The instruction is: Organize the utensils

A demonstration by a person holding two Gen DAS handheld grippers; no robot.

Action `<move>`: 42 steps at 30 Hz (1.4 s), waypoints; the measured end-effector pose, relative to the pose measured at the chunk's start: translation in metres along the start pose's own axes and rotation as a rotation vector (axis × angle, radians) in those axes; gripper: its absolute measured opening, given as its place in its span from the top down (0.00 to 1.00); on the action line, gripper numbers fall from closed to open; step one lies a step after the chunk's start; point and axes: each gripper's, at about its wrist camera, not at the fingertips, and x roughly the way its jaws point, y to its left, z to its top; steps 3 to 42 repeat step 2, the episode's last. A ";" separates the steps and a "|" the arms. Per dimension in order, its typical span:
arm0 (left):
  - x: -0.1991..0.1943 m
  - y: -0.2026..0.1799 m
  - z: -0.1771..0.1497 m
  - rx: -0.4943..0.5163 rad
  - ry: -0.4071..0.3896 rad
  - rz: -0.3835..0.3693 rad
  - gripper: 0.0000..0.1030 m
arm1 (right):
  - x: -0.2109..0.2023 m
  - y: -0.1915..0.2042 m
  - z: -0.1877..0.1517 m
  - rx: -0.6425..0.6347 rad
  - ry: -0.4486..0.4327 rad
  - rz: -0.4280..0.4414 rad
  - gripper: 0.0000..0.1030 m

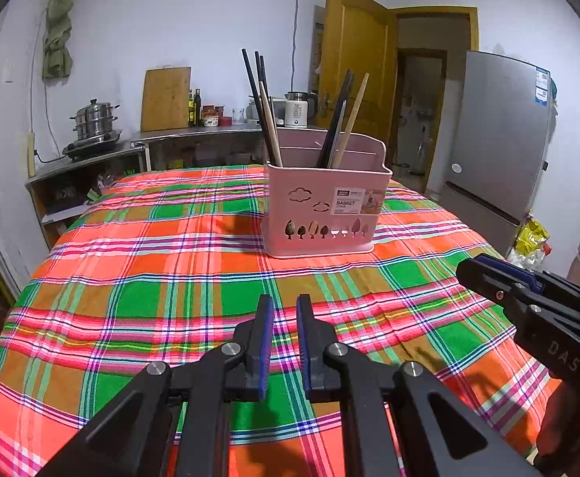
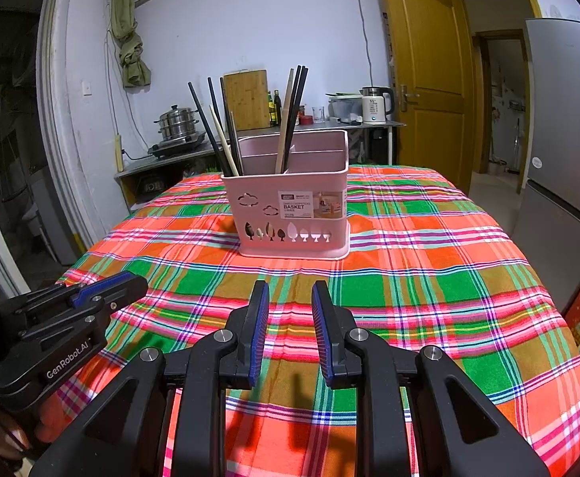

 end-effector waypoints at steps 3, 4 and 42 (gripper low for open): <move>0.000 0.001 0.000 -0.003 0.000 0.000 0.89 | 0.000 0.000 0.000 -0.001 -0.001 0.000 0.78; 0.000 0.001 0.000 -0.003 0.000 0.000 0.89 | 0.000 0.000 0.000 -0.001 -0.001 0.000 0.78; 0.000 0.001 0.000 -0.003 0.000 0.000 0.89 | 0.000 0.000 0.000 -0.001 -0.001 0.000 0.78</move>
